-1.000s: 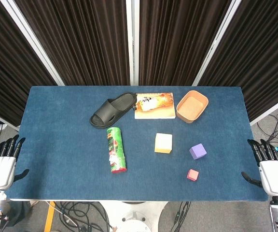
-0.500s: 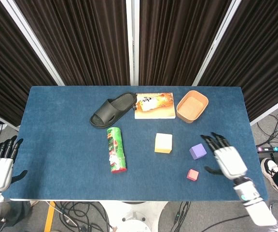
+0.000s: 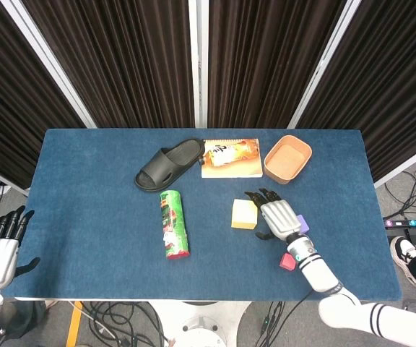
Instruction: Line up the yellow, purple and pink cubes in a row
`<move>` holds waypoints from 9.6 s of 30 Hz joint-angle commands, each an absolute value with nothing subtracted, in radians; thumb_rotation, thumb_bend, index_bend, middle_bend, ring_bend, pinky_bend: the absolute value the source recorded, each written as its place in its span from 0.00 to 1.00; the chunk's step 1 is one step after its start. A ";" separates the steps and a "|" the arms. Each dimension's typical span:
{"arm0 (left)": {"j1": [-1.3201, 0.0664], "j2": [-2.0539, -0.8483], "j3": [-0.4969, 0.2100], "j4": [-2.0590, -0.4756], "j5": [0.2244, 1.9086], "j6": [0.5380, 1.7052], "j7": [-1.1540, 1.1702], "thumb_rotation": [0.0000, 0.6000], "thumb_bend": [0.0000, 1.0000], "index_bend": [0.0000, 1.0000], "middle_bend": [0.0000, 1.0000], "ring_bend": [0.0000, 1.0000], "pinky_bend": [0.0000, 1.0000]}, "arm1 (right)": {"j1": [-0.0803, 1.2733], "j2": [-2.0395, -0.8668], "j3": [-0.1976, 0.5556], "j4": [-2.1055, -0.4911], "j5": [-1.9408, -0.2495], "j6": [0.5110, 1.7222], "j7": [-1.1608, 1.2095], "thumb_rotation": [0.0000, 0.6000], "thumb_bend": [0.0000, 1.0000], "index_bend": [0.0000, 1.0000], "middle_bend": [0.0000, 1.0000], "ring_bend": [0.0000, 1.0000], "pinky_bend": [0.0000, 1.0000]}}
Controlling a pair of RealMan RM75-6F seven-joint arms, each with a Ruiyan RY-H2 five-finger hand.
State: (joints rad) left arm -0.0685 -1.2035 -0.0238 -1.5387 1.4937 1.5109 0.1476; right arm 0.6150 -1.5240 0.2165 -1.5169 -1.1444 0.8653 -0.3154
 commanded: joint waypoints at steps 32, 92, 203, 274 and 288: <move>-0.057 -1.187 -0.019 -1.520 1.487 1.503 0.105 1.00 0.06 0.14 0.16 0.11 0.16 | 0.884 -1.842 0.302 -1.272 -0.932 0.817 -0.396 1.00 0.21 0.22 0.32 0.09 0.16; -0.081 -1.151 -0.024 -1.621 1.504 1.478 0.136 1.00 0.06 0.13 0.16 0.11 0.16 | 0.572 -1.458 0.020 -1.223 -1.416 0.957 0.087 1.00 0.25 0.44 0.14 0.00 0.00; -0.059 -1.153 -0.007 -1.595 1.536 1.514 0.056 1.00 0.05 0.13 0.16 0.11 0.16 | 0.500 -1.436 -0.224 -1.088 -1.894 1.225 0.071 1.00 0.26 0.39 0.10 0.00 0.00; -0.070 -1.207 -0.009 -1.469 1.539 1.502 -0.057 1.00 0.05 0.14 0.16 0.11 0.16 | 0.758 -1.688 0.237 -1.379 -0.848 0.948 -0.474 1.00 0.10 0.15 0.03 0.00 0.00; -0.061 -1.191 -0.008 -1.514 1.518 1.495 -0.015 1.00 0.05 0.13 0.16 0.11 0.16 | 0.824 -1.711 0.270 -1.157 -0.847 0.840 -0.406 1.00 0.03 0.13 0.01 0.00 0.00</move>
State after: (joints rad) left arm -0.0614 -1.1925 -0.0071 -1.5124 1.5197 1.4961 -0.0164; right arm 0.8012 -1.6764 0.2717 -1.2082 -0.8538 0.8752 -0.4181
